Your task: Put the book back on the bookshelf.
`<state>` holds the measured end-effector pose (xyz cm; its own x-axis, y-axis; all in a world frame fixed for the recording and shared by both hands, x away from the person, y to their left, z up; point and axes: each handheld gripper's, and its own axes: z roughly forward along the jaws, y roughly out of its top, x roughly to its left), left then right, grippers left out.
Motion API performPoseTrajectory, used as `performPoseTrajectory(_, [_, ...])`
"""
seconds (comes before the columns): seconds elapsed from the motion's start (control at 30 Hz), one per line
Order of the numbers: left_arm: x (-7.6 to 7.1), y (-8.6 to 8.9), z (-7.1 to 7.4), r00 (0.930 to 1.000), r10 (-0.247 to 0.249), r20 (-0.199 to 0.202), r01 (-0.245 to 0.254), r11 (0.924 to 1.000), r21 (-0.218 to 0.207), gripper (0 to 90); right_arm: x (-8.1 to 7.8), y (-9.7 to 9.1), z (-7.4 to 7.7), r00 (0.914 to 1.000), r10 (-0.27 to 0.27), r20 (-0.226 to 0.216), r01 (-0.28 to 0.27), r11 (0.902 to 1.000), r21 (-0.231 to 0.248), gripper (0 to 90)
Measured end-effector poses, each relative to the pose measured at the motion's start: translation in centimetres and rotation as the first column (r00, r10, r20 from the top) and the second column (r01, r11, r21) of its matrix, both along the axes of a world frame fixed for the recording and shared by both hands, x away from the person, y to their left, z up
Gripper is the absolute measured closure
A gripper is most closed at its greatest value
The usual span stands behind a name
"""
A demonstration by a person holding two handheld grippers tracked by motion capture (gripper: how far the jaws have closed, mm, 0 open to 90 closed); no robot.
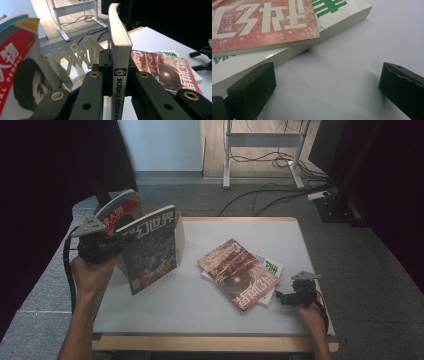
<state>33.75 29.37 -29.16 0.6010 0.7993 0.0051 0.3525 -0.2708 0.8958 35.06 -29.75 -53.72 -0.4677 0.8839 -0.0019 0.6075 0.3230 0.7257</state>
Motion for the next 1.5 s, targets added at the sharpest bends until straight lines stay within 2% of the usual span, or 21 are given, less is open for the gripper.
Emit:
performPoseTrajectory(0.3, [0.4, 1.6, -0.7, 0.9973, 0.071, -0.015, -0.071, 0.9973, 0.017, 82.7, 0.0, 0.0, 0.0, 1.0000, 0.000, 0.000, 0.000, 1.0000, 0.000, 0.4])
performPoseTrajectory(0.57, [0.9, 2.7, -1.2, 0.9913, 0.130, -0.023, -0.130, 0.9914, 0.017, 82.7, 0.0, 0.0, 0.0, 1.0000, 0.000, -0.001, 0.000, 1.0000, 0.000, 0.4])
performPoseTrajectory(1.1, [3.2, 1.9, -2.1, 0.9800, 0.198, -0.020, -0.197, 0.9801, 0.024, 82.7, 0.0, 0.0, 0.0, 1.0000, 0.000, -0.002, 0.000, 1.0000, -0.001, 0.4])
performPoseTrajectory(1.5, [4.6, 1.5, -2.4, 0.9747, 0.224, 0.001, -0.224, 0.9747, -0.003, 82.6, 0.0, 0.0, 0.0, 1.0000, 0.000, -0.002, 0.000, 1.0000, 0.000, 0.4])
